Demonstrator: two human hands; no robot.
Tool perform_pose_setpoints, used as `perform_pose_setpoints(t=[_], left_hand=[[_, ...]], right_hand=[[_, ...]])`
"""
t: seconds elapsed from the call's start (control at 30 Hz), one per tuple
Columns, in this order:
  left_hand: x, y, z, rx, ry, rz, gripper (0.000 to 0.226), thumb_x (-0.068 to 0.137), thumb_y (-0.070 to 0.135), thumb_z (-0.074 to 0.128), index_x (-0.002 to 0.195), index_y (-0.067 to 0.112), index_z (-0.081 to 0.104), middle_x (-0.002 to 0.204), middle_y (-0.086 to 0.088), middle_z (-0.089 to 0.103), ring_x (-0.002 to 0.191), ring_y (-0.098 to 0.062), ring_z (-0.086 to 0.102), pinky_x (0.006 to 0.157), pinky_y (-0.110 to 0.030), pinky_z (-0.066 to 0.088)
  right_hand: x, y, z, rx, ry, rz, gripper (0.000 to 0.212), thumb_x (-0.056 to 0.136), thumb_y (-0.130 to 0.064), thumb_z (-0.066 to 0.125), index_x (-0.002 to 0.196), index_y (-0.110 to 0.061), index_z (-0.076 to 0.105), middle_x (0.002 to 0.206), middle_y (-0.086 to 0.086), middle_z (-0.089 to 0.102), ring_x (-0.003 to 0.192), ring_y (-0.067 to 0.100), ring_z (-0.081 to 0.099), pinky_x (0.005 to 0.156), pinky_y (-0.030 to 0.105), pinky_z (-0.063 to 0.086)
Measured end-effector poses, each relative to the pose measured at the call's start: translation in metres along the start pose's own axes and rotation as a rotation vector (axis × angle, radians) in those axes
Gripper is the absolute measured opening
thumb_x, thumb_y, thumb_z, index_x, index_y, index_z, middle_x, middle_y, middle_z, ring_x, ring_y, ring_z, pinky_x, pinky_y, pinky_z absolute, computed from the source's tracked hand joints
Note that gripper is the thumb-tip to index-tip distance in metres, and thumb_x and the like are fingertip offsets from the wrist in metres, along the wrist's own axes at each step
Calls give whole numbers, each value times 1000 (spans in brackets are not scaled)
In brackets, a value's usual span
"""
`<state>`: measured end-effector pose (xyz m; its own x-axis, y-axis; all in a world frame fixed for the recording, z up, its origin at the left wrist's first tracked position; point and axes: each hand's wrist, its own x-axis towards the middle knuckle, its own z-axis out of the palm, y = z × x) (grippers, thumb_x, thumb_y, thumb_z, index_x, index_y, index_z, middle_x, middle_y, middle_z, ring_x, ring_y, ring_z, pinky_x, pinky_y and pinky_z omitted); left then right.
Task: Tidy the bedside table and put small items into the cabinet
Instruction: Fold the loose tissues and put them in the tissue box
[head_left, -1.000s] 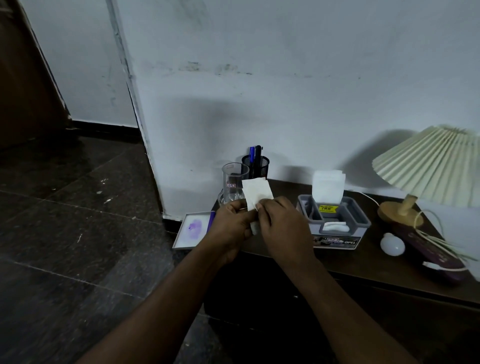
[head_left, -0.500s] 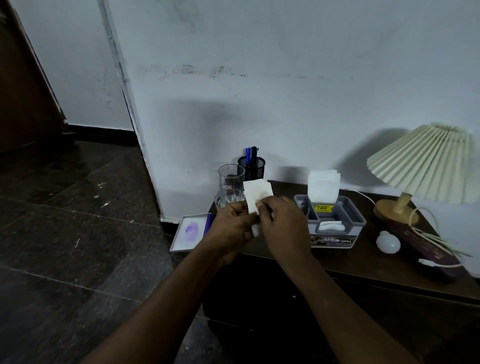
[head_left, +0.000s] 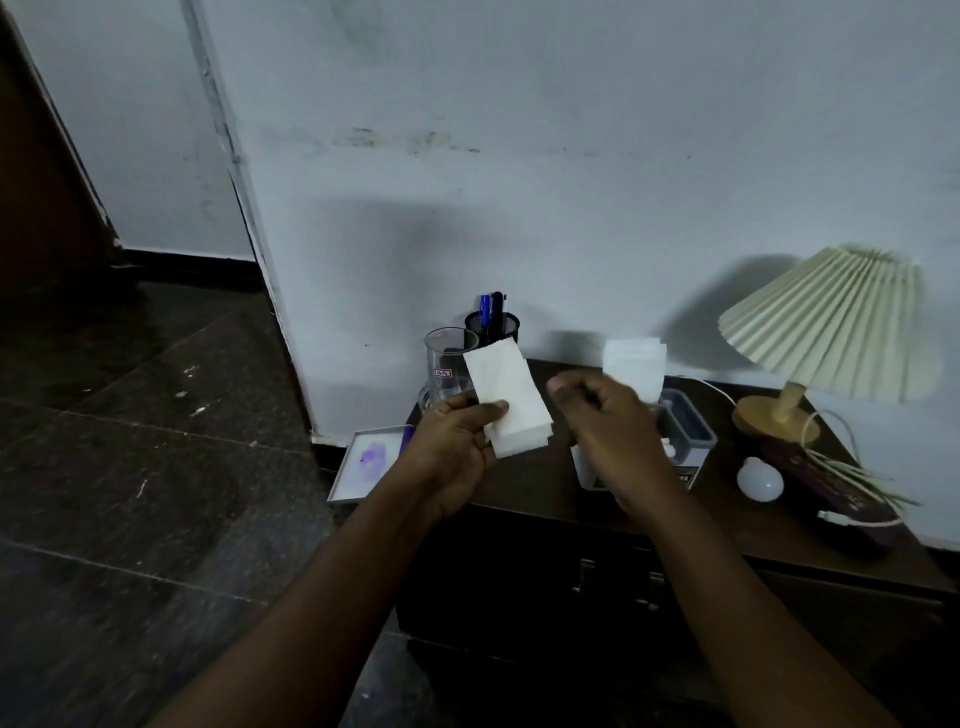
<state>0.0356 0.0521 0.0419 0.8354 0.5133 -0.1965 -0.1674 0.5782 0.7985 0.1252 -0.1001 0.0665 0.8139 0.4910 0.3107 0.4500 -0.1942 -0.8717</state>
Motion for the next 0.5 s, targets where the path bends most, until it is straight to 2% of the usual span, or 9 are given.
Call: perform_pose_setpoints(t=[0.03,0.1,0.17,0.2,0.27,0.33,0.4,0.5], left_hand=[[-1,-1,3,2,-9,-5,34,93,-4,63,127,-3,62,120,-20,73,109,-38,72,92,-58,58],[-3,-4,10,6,-7,-20,33,95,-3,61,128,-3,60,123,-23,71,111,-39,70,92,-56,58],[-6,-6,18,20,-9,-17,28,96,-3,61,124,-3,62,123,-23,71,108,-38,71,85,-50,62],[-7,-8,22,29,-14,-6,24,97,-2,60,121,-2,63,121,-23,72,105,-36,72,82,-47,63],[-9,-11,31,49,-41,13,20,98,-1,60,117,-2,64,118,-21,73,100,-33,73,80,-43,64],[-10,-15,43,103,-86,34,18,97,0,62,116,-1,65,112,-19,76,91,-27,76,71,-36,65],[-9,-20,59,247,-120,90,14,97,-3,62,108,2,68,105,-15,77,84,-20,78,66,-29,62],[-5,-24,85,387,-154,177,20,95,-8,62,112,-1,69,98,-9,79,84,-20,78,67,-29,62]], right_hand=[[-4,1,-1,-36,-91,16,31,96,-52,60,94,-25,75,74,-5,70,70,11,67,71,40,55],[-10,4,-2,-82,-151,7,32,96,-47,66,84,-18,73,69,5,68,58,16,65,57,41,54],[-12,6,-6,-6,-138,18,19,96,-32,72,86,-16,72,68,3,69,49,10,64,45,29,49],[-12,7,-10,59,-132,40,14,95,-26,74,89,-14,72,69,3,71,48,9,64,44,26,49],[-11,9,-20,190,-111,86,12,94,-19,75,94,-7,72,70,10,72,49,15,64,49,29,51],[-8,11,-34,251,-64,101,14,93,-18,76,90,-5,73,70,14,73,51,20,64,52,32,53],[-3,14,-52,231,-36,79,15,93,-22,77,84,-10,75,73,12,76,54,21,68,53,35,57],[11,16,-81,285,-109,85,14,92,-29,77,91,-15,80,88,9,80,76,26,78,69,41,66]])
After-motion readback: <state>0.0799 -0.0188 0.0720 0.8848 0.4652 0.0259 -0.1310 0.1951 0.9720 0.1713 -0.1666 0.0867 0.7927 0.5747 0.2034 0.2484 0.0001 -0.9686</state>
